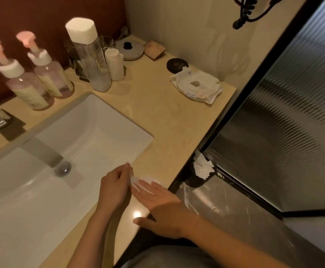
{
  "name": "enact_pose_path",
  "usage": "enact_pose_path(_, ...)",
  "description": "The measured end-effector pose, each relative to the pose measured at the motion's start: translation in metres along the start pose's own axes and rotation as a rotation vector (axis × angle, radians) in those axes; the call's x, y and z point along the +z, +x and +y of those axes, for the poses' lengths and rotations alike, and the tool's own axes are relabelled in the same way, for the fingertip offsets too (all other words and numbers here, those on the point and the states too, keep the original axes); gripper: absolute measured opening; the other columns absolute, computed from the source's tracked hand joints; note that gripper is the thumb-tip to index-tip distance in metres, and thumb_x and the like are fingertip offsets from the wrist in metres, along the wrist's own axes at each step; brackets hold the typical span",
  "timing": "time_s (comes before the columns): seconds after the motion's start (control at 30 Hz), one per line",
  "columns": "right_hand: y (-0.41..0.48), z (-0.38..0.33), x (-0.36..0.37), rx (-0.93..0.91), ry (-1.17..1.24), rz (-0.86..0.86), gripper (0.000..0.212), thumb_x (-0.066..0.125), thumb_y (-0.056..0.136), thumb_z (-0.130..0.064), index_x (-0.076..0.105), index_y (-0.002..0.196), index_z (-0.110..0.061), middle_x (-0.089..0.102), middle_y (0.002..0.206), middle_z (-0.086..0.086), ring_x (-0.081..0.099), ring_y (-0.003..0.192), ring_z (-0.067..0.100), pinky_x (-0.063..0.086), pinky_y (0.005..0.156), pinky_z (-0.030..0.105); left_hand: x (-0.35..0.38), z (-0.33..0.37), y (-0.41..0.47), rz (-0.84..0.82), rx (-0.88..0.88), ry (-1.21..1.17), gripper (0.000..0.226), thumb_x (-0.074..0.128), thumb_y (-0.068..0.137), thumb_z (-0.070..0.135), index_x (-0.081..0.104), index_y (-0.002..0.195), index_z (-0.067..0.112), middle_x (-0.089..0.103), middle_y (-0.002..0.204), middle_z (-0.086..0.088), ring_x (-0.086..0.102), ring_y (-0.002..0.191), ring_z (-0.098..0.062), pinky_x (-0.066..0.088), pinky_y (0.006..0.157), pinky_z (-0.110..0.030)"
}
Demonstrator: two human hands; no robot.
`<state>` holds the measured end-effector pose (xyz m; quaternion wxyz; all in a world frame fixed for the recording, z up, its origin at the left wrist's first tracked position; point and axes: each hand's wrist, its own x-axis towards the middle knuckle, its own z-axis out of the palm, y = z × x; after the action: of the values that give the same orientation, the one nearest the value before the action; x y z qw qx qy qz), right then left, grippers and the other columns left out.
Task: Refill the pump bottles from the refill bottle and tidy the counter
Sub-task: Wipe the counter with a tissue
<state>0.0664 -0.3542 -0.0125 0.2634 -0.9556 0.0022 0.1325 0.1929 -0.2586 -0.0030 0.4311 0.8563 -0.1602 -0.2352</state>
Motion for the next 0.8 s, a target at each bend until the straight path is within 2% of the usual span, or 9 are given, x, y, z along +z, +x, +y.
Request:
enact_pose_path(0.07, -0.011, 0.001, 0.0, 0.009, 0.017, 0.002, 0.075, 0.037, 0.094, -0.056, -0.002, 0.151, -0.027, -0.014, 0.149, -0.017, -0.019, 0.136, -0.004, -0.015, 0.11, 0.024, 0.0, 0.0, 0.0, -0.009, 0.006, 0.001, 0.03, 0.038, 0.1, 0.03, 0.055, 0.078, 0.019, 0.048, 0.063, 0.014, 0.043, 0.059, 0.002, 0.032, 0.059, -0.01)
enact_pose_path(0.17, -0.016, 0.01, -0.005, 0.02, -0.019, 0.01, 0.072, 0.027, 0.092, -0.06, 0.001, 0.151, -0.028, -0.008, 0.151, -0.015, -0.015, 0.138, -0.004, -0.012, 0.113, 0.025, -0.002, -0.001, -0.002, -0.013, 0.032, 0.003, 0.025, 0.038, 0.1, 0.027, 0.051, 0.079, 0.02, 0.044, 0.063, 0.016, 0.04, 0.057, 0.002, 0.032, 0.056, -0.003)
enact_pose_path(0.27, -0.016, 0.028, -0.017, 0.093, -0.03, -0.012, 0.072, 0.033, 0.094, -0.055, -0.009, 0.148, -0.036, -0.007, 0.154, -0.017, -0.013, 0.139, -0.002, -0.006, 0.115, 0.027, -0.005, -0.004, -0.007, -0.015, 0.054, -0.01, 0.019, 0.04, 0.099, 0.027, 0.044, 0.081, 0.021, 0.038, 0.065, 0.016, 0.036, 0.054, 0.0, 0.03, 0.053, -0.003)
enact_pose_path(0.33, -0.016, 0.049, -0.028, 0.165, -0.066, -0.027, 0.067, 0.03, 0.095, -0.056, -0.013, 0.145, -0.041, -0.009, 0.153, -0.018, -0.013, 0.139, -0.002, -0.004, 0.117, 0.029, -0.008, -0.008, -0.013, -0.008, 0.063, -0.031, 0.017, 0.041, 0.098, 0.026, 0.042, 0.082, 0.022, 0.036, 0.066, 0.016, 0.037, 0.053, 0.001, 0.029, 0.053, -0.002)
enact_pose_path(0.43, -0.014, 0.087, -0.046, 0.235, -0.083, 0.049, 0.066, 0.024, 0.093, -0.06, -0.008, 0.146, -0.037, -0.004, 0.156, -0.009, -0.009, 0.142, 0.004, 0.002, 0.119, 0.034, -0.014, -0.014, -0.02, -0.002, 0.059, -0.069, 0.017, 0.042, 0.098, 0.026, 0.042, 0.081, 0.022, 0.038, 0.071, 0.015, 0.037, 0.054, 0.002, 0.03, 0.053, -0.003)
enact_pose_path(0.57, 0.014, 0.13, -0.072, 0.355, -0.112, 0.151, 0.067, 0.03, 0.098, -0.048, -0.004, 0.15, -0.022, -0.002, 0.158, 0.002, -0.008, 0.143, 0.01, 0.0, 0.118, 0.03, -0.021, -0.021, -0.024, 0.008, 0.012, -0.115, 0.016, 0.042, 0.097, 0.027, 0.042, 0.081, 0.022, 0.041, 0.08, 0.006, 0.031, 0.058, 0.002, 0.027, 0.051, -0.007)
enact_pose_path(0.7, 0.054, 0.141, -0.076, 0.545, -0.145, 0.229, 0.07, 0.02, 0.097, -0.056, -0.007, 0.151, -0.02, -0.004, 0.159, 0.001, -0.007, 0.145, 0.016, -0.001, 0.118, 0.034, -0.024, -0.024, -0.026, 0.007, -0.032, -0.137, 0.018, 0.042, 0.096, 0.033, 0.044, 0.081, 0.023, 0.042, 0.082, 0.005, 0.031, 0.062, -0.001, 0.025, 0.052, -0.01)
enact_pose_path(0.8, 0.077, 0.126, -0.072, 0.549, -0.116, 0.239, 0.073, 0.014, 0.095, -0.061, -0.01, 0.15, -0.021, -0.008, 0.158, -0.001, -0.012, 0.145, 0.015, -0.004, 0.118, 0.036, -0.021, -0.02, -0.02, 0.059, -0.074, -0.16, 0.022, 0.042, 0.092, 0.041, 0.054, 0.082, 0.027, 0.047, 0.081, 0.007, 0.036, 0.065, -0.006, 0.028, 0.055, -0.009)
